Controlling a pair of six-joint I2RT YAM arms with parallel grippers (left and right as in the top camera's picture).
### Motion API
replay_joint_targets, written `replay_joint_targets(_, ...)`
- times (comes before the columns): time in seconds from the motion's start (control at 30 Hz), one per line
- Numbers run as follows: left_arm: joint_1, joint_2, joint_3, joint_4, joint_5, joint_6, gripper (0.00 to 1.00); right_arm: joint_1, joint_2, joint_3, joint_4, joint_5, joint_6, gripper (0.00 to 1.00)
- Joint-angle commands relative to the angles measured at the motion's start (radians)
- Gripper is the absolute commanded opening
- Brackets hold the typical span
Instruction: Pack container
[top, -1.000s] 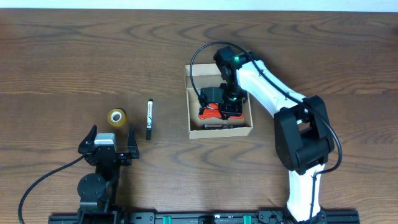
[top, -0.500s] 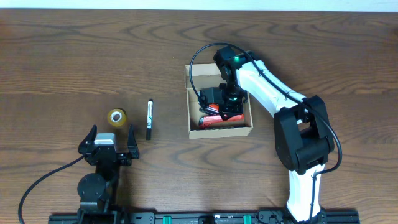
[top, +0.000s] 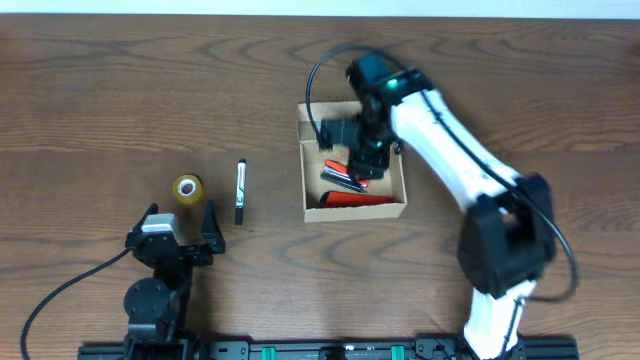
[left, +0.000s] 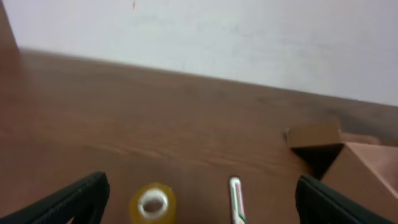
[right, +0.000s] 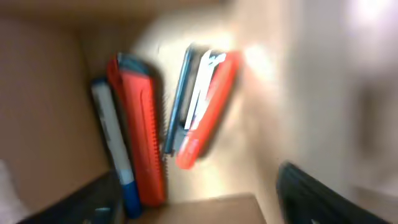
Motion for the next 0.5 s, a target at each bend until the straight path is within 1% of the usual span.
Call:
replay_joint_targets(0.0,0.004,0.024,0.064,-0.135,0.007,-0.113,0.95,-0.056,-0.124,0.068,0.002,-0.021,0.157,0.88)
replay_joint_targets(0.03,0.004,0.047,0.083,-0.164,0.007,-0.112,0.95,-0.078,-0.143,0.069,0.002,-0.023,0.179,0.89)
replay_joint_targets(0.1,0.004,0.119,0.129,-0.204,0.007,-0.112,0.96,-0.13,-0.179,0.069,-0.003,-0.021,0.24,0.98)
replay_joint_targets(0.13,0.004,0.157,0.149,-0.216,0.008,-0.112,0.96,-0.151,-0.192,0.069,-0.007,-0.021,0.265,0.99)
replay_joint_targets(0.3,0.004,0.487,0.327,-0.317,0.008,-0.111,0.95,-0.308,-0.252,0.069,-0.013,-0.021,0.323,0.99)
replay_joint_targets(0.4,0.004,0.752,0.502,-0.44,0.016,-0.106,0.95,-0.414,-0.262,0.069,0.005,-0.021,0.386,0.99)
replay_joint_targets(0.47,0.004,0.896,0.616,-0.522,0.035,-0.07,0.95,-0.472,-0.261,0.069,0.008,-0.021,0.429,0.99)
